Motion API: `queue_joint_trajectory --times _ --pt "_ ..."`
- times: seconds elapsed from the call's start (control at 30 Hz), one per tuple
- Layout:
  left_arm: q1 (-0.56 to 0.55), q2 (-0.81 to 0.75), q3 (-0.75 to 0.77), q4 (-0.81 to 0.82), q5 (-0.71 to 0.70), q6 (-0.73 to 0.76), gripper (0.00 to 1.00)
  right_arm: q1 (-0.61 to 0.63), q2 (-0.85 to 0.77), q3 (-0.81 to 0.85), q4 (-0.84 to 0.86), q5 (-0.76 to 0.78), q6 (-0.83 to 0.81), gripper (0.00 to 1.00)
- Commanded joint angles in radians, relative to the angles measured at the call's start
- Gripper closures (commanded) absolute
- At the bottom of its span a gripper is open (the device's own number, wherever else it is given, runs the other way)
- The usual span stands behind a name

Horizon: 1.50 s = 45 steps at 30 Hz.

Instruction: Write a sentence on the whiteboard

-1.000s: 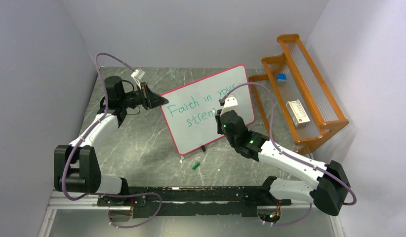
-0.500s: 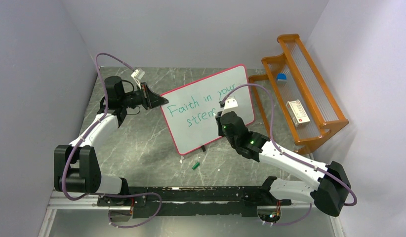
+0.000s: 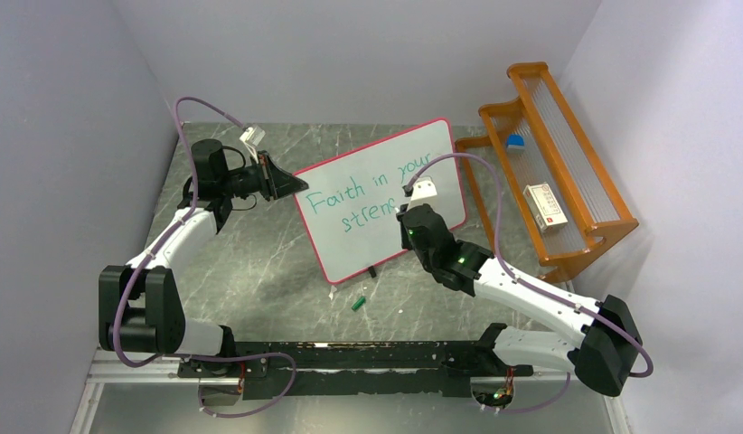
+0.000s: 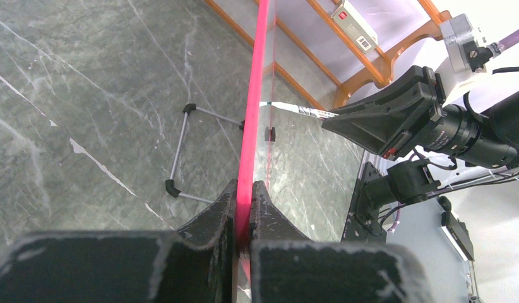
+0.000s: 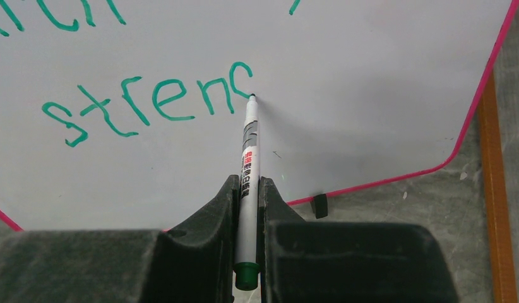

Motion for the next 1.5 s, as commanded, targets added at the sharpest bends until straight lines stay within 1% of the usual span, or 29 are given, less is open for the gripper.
queue_joint_trajectory --times 0.0,0.33,0.8,1.47 --pt "-0.019 0.037 -0.011 -0.101 -0.066 0.081 0.95 -0.014 0.001 -0.006 0.038 0.025 -0.007 1.00" --pt "-0.019 0.038 -0.009 -0.100 -0.067 0.080 0.95 -0.018 0.016 0.015 0.082 0.014 -0.024 1.00" --pt "-0.019 0.039 -0.011 -0.098 -0.067 0.079 0.95 -0.023 0.018 0.022 0.086 0.007 -0.026 1.00" --pt "-0.019 0.039 -0.010 -0.102 -0.071 0.081 0.95 -0.025 0.015 -0.004 -0.051 -0.034 0.042 1.00"
